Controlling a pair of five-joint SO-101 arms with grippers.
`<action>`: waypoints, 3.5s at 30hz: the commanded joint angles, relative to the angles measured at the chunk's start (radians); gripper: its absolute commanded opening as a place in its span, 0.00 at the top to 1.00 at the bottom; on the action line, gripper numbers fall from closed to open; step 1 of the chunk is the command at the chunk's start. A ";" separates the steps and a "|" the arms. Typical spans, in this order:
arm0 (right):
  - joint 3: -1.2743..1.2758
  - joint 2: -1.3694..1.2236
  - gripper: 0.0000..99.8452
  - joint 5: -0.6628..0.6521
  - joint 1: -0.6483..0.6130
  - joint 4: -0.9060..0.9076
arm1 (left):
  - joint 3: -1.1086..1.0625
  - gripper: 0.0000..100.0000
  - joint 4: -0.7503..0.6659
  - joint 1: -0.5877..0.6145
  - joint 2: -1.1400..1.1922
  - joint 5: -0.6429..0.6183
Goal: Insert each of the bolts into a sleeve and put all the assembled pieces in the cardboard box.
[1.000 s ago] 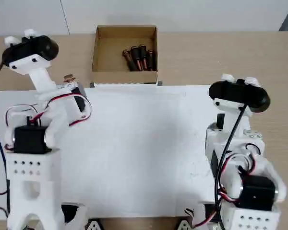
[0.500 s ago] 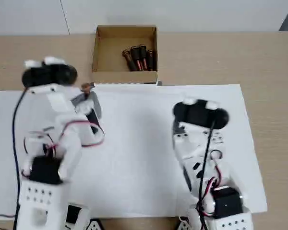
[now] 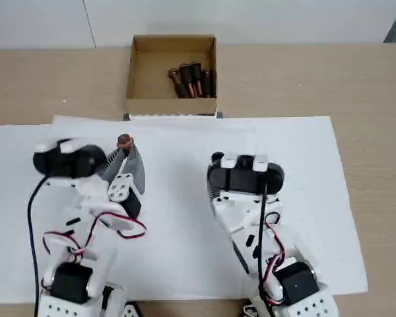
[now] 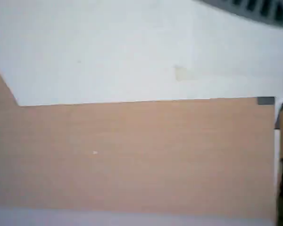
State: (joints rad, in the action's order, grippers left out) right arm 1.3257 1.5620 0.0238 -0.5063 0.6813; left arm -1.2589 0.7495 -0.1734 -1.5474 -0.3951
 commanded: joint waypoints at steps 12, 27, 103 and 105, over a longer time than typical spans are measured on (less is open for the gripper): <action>0.170 0.016 1.00 0.006 -0.111 -0.259 | -0.160 0.99 -0.052 -0.106 -0.269 -0.141; 0.328 0.016 1.00 0.005 -0.119 -0.470 | -0.214 0.99 -0.100 -0.106 -0.270 -0.218; 0.365 0.015 1.00 -0.175 -0.217 -0.400 | -0.378 0.99 -0.526 -0.232 -0.272 -0.216; 0.365 0.016 1.00 -0.175 -0.214 -0.400 | -0.384 0.99 -0.525 -0.232 -0.272 -0.215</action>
State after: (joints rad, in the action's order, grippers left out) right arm 1.6771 1.5681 -0.1358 -0.7119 0.2793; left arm -1.6487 0.2585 -0.4020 -1.8036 -0.6160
